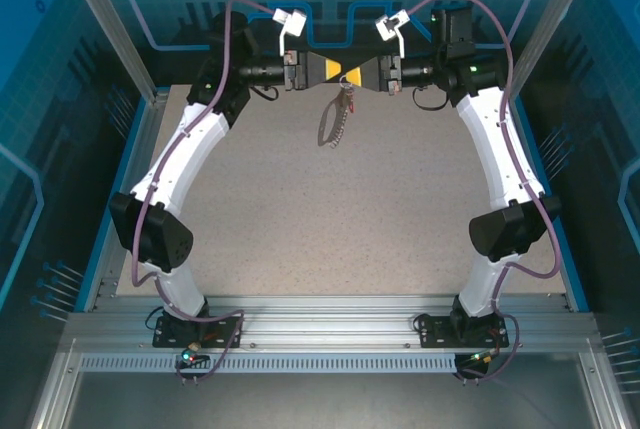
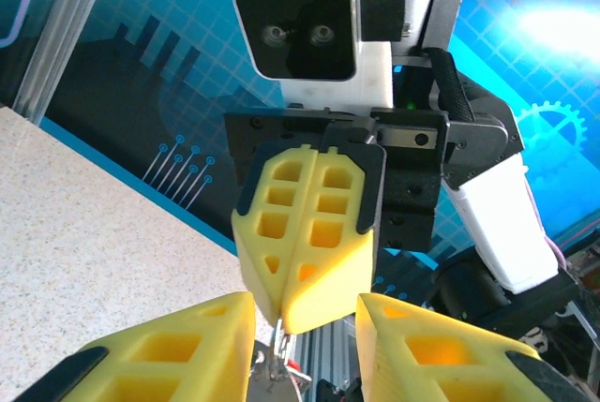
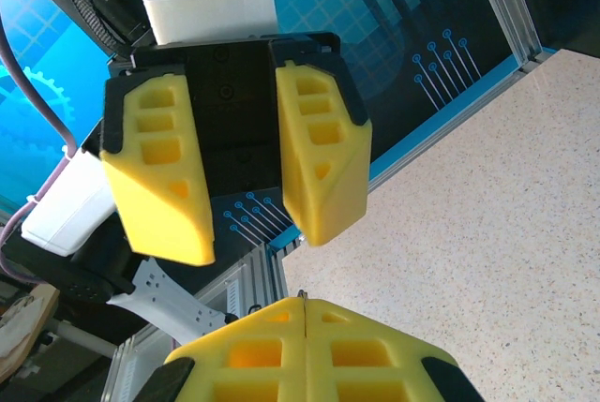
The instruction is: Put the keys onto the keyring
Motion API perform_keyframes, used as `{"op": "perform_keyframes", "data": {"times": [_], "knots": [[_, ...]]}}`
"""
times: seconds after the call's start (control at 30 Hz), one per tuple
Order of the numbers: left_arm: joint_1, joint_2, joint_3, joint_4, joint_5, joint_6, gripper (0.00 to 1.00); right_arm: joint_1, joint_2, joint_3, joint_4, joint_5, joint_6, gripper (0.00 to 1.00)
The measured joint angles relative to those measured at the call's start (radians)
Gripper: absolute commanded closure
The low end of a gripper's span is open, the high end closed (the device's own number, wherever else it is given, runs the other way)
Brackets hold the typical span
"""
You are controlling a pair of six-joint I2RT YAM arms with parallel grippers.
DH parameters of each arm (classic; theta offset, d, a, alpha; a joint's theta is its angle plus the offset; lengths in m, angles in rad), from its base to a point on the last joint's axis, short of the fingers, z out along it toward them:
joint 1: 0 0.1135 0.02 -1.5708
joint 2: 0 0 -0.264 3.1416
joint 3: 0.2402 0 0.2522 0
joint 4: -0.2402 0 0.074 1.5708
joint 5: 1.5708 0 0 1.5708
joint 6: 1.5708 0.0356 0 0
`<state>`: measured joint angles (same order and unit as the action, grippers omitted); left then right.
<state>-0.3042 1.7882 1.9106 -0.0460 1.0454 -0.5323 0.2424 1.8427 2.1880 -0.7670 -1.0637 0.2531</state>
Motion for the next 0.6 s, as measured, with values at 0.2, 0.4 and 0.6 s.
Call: {"op": "perform_keyframes", "data": {"times": [0.2, 0.4, 0.6], "knots": [[-0.015, 0.0, 0.0, -0.001, 0.025, 0.0, 0.65, 0.0, 0.003, 0.0, 0.0, 0.0, 0.0, 1.0], [-0.019, 0.0, -0.008, 0.0, 0.031, 0.0, 0.66, 0.0, 0.004, 0.0, 0.0, 0.004, 0.0, 1.0], [-0.019, 0.0, -0.03, 0.005, 0.034, 0.001, 0.64, 0.0, 0.004, 0.0, 0.0, 0.014, 0.0, 1.0]]}}
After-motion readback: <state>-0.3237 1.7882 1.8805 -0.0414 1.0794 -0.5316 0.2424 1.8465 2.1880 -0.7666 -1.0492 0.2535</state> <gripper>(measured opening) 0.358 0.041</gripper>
